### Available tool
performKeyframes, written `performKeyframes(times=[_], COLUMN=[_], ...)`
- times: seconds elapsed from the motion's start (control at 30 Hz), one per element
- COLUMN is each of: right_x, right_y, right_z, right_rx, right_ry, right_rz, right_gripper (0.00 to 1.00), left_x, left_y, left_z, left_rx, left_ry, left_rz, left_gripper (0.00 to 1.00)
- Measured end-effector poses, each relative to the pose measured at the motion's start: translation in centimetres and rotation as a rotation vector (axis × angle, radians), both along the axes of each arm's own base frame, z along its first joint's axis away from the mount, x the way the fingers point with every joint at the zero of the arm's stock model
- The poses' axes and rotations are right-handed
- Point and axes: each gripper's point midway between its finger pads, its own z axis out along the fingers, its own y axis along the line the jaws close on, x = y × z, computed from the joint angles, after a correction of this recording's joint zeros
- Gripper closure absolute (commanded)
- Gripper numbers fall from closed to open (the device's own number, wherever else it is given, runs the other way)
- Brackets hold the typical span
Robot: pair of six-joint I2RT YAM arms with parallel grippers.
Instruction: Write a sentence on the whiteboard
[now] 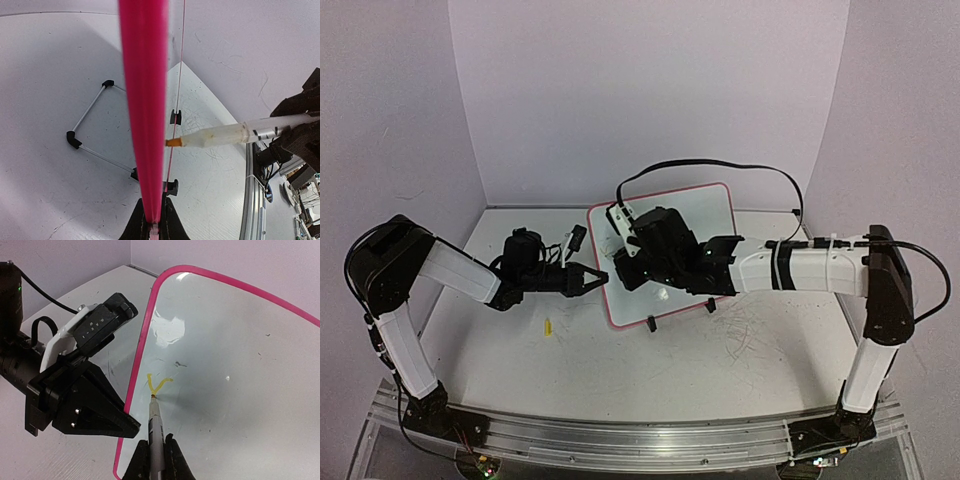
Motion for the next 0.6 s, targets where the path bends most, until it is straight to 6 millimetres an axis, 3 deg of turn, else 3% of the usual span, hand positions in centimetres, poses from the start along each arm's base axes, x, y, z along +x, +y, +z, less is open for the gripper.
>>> performKeyframes(times=[0.6], right_x=[-1.4], right_y=[-0.6], right_z=[-2.2], right_rx=[-0.023], right_ry=[0.046], right_rz=[0.004], right_gripper=[1.0], left_x=[0.0], left_y=[0.0], left_z=[0.0], left_rx=[0.003], left_ry=[-0.001], left_rz=[0.005], left_gripper=[1.0])
